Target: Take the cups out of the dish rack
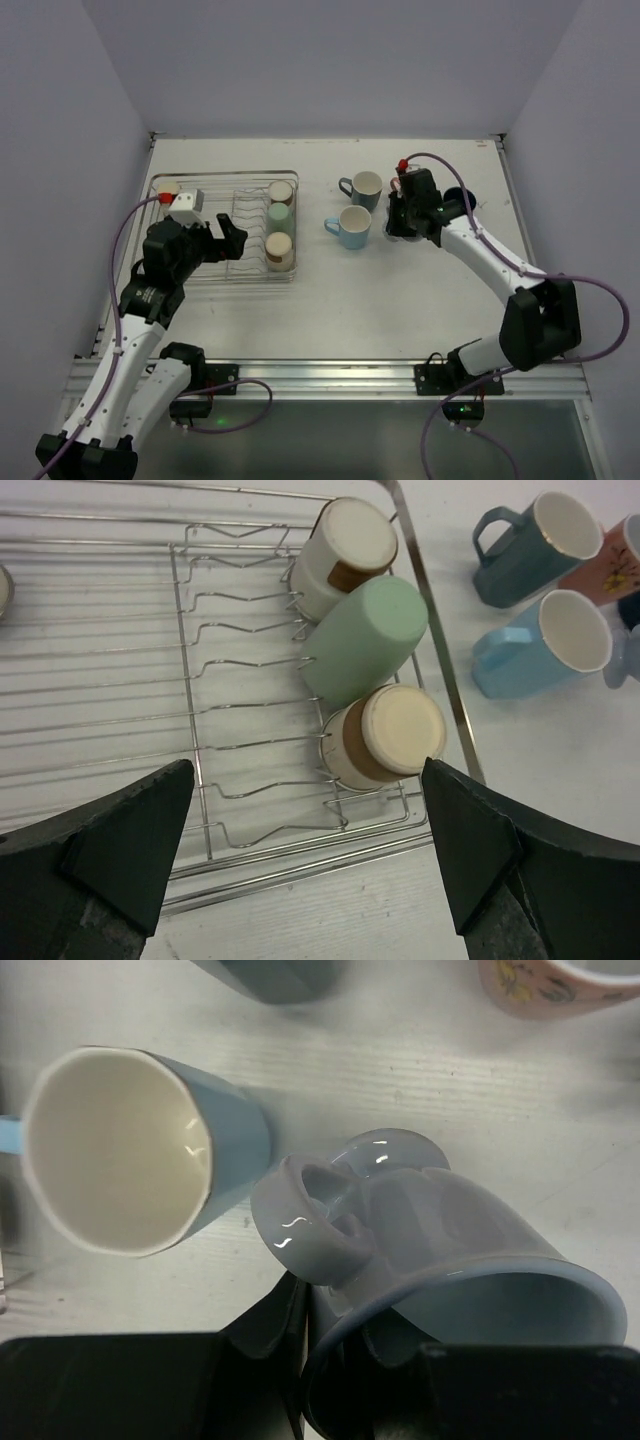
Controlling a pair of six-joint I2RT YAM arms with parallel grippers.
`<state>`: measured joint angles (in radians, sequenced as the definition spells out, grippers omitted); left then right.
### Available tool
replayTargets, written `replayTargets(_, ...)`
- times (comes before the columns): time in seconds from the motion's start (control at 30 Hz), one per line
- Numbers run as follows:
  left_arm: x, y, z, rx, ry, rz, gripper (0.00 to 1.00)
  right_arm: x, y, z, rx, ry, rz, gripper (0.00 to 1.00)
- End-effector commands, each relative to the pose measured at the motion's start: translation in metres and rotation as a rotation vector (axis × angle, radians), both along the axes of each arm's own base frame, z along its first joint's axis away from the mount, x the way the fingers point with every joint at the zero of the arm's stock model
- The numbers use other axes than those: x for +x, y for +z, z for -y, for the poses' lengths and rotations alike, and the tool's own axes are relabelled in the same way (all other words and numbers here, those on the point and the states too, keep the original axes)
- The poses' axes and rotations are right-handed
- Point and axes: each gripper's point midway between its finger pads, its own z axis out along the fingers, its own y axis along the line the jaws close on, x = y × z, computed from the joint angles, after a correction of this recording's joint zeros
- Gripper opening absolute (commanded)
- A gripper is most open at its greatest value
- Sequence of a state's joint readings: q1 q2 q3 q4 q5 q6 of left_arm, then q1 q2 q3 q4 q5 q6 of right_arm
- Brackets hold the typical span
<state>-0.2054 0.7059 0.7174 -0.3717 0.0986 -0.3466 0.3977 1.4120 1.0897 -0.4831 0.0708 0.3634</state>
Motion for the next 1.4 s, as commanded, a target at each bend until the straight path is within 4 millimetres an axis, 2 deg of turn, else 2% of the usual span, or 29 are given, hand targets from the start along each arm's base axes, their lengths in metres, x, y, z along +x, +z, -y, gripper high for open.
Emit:
replayTargets(0.0, 0.001, -0.004, -0.014, 0.071, 0.044, 0.039, 1.0, 0.022, 0.01, 0.004, -0.08, 0.019, 0.012, 0.0)
replayTargets(0.07, 0.001, -0.003, -0.013, 0.067, 0.04, 0.046, 1.0, 0.029, 0.005, 0.001, -0.092, 0.023, -0.014, 0.0)
replayTargets(0.1, 0.002, -0.002, -0.013, 0.068, 0.042, 0.046, 1.0, 0.032, -0.008, -0.001, -0.104, 0.031, -0.05, 0.0)
replayTargets(0.2, 0.003, -0.006, -0.013, 0.074, 0.04, 0.033, 1.0, 0.038, -0.022, -0.001, -0.128, 0.026, -0.085, 0.0)
replayTargets(0.3, 0.005, -0.008, -0.016, 0.084, 0.055, 0.024, 1.0, 0.04, -0.03, 0.001, -0.152, 0.02, -0.108, 0.0)
replayTargets(0.47, 0.008, -0.012, -0.021, 0.098, 0.088, 0.005, 1.0, 0.043, -0.04, 0.001, -0.169, 0.018, -0.133, 0.25)
replayTargets(0.6, 0.011, -0.01, -0.027, 0.107, 0.122, 0.003, 1.0, 0.045, -0.038, 0.0, -0.162, 0.019, -0.126, 0.29)
replayTargets(0.73, 0.015, -0.004, -0.028, 0.102, 0.143, -0.007, 1.0, 0.048, -0.028, -0.003, -0.142, 0.02, -0.097, 0.34)
replayTargets(0.83, 0.022, 0.007, -0.033, 0.089, 0.191, -0.007, 1.0, 0.045, -0.007, -0.004, -0.107, 0.014, -0.042, 0.39)
replayTargets(0.87, 0.027, 0.019, -0.037, 0.082, 0.221, 0.012, 1.0, 0.044, 0.012, -0.004, -0.082, 0.01, 0.004, 0.4)
replayTargets(0.9, 0.03, 0.024, -0.038, 0.077, 0.239, 0.019, 1.0, 0.041, 0.021, -0.005, -0.066, 0.011, 0.026, 0.43)
replayTargets(0.97, 0.04, 0.025, -0.04, 0.064, 0.278, 0.006, 1.0, 0.036, 0.037, -0.008, -0.016, 0.017, 0.079, 0.46)
replayTargets(1.0, 0.045, 0.033, -0.047, 0.067, 0.321, 0.02, 1.0, 0.03, 0.059, -0.007, 0.018, 0.021, 0.136, 0.48)
replayTargets(1.07, 0.058, 0.029, -0.053, 0.072, 0.38, 0.003, 1.0, 0.021, 0.071, -0.011, 0.07, 0.041, 0.183, 0.55)
replayTargets(1.1, 0.064, 0.036, -0.062, 0.074, 0.431, 0.024, 1.0, 0.016, 0.077, -0.013, 0.098, 0.047, 0.202, 0.57)
replayTargets(1.13, 0.072, 0.031, -0.07, 0.082, 0.466, 0.009, 1.0, 0.008, 0.088, -0.014, 0.132, 0.06, 0.253, 0.66)
replayTargets(1.2, 0.084, 0.036, -0.082, 0.06, 0.504, 0.016, 1.0, -0.001, 0.096, -0.019, 0.187, 0.09, 0.29, 0.71)
replayTargets(1.23, 0.092, 0.029, -0.101, 0.047, 0.559, -0.008, 1.0, -0.006, 0.101, -0.02, 0.22, 0.103, 0.336, 0.76)
replayTargets(1.3, 0.105, 0.031, -0.117, 0.017, 0.598, 0.003, 1.0, -0.014, 0.102, -0.027, 0.271, 0.136, 0.352, 0.79)
replayTargets(1.33, 0.112, 0.02, -0.135, 0.023, 0.656, -0.023, 1.0, -0.016, 0.097, -0.03, 0.286, 0.147, 0.357, 0.8)
replayTargets(1.37, 0.116, 0.016, -0.141, 0.031, 0.679, -0.03, 1.0, -0.019, 0.099, -0.031, 0.303, 0.157, 0.367, 0.8)
